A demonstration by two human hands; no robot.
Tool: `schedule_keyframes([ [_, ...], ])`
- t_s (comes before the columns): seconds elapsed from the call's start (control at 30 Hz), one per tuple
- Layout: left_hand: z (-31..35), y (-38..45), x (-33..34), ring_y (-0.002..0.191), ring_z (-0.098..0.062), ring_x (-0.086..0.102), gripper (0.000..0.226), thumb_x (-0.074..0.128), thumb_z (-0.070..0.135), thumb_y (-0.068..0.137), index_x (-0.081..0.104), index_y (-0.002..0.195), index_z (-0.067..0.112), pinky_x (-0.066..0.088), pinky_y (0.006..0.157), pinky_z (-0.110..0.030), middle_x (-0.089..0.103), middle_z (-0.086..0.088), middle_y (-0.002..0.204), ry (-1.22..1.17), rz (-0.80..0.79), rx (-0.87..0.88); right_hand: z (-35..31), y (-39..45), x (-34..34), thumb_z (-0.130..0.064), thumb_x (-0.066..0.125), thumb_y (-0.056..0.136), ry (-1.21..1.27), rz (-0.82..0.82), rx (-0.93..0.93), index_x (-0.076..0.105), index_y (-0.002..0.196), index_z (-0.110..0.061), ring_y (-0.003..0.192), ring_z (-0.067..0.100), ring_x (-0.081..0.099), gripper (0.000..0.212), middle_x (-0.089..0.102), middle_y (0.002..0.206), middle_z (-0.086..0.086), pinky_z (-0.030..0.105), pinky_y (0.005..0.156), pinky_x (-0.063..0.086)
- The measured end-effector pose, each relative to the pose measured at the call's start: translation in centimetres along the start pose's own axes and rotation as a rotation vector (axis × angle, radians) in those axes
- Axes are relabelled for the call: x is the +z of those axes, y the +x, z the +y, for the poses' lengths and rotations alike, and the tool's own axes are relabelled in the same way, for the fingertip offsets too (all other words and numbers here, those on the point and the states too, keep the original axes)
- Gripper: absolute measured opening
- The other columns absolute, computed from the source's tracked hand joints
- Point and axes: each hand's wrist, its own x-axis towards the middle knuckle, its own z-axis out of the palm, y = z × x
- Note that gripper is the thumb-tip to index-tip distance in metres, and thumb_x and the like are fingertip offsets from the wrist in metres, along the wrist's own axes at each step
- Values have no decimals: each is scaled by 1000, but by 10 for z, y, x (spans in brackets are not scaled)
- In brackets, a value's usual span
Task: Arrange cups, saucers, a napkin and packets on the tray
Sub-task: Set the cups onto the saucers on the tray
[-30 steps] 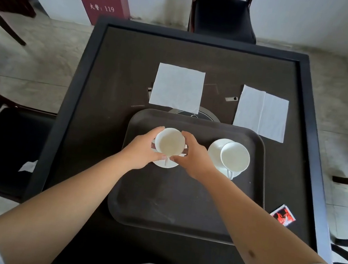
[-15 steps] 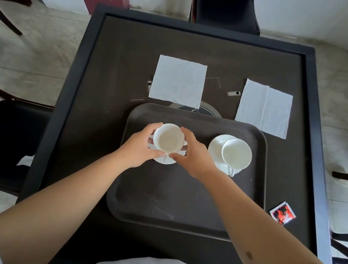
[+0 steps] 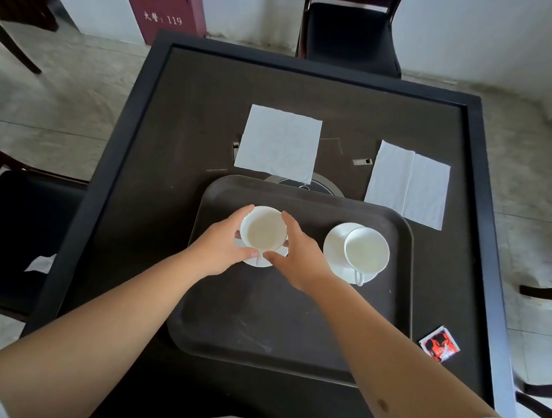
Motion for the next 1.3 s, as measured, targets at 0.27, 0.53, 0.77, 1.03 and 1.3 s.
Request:
schedule_keyframes([
  [0.27,11,-21,1,149,-17,18,97,74,27,87,6,157,24,22,119,-40,10,5,165,115,113,64,-1,-20,-5,-44,67,86,-134,57,-30,-1,154,-31,143,20,31,97,1,164,-8,38,104,39],
  [0.53,11,-66,13,150,-21,10,85,60,44,92,7,156,25,25,115,-41,0,0,166,397,161,153,6,-68,1,-54,61,87,-402,60,-17,8,153,-27,144,26,26,89,2,165,-1,47,110,35],
  [0.77,10,-108,35,150,-26,7,85,51,56,92,6,155,22,26,116,-45,-1,-4,165,649,147,188,10,-114,7,-58,57,88,-487,60,-21,6,154,-27,149,26,12,88,-3,165,0,50,115,24],
  [1.03,12,-135,46,150,-26,7,84,46,62,90,9,155,22,26,115,-45,3,-3,165,731,177,218,14,-148,5,-62,54,87,-492,98,-24,6,154,-29,149,25,10,89,-2,165,0,51,115,25],
  [1.3,44,-127,35,150,-24,9,80,42,67,88,19,153,27,26,116,-48,10,0,165,717,212,260,10,-150,-25,-59,55,88,-486,136,-69,9,154,-28,148,24,15,86,5,164,-1,47,114,27],
])
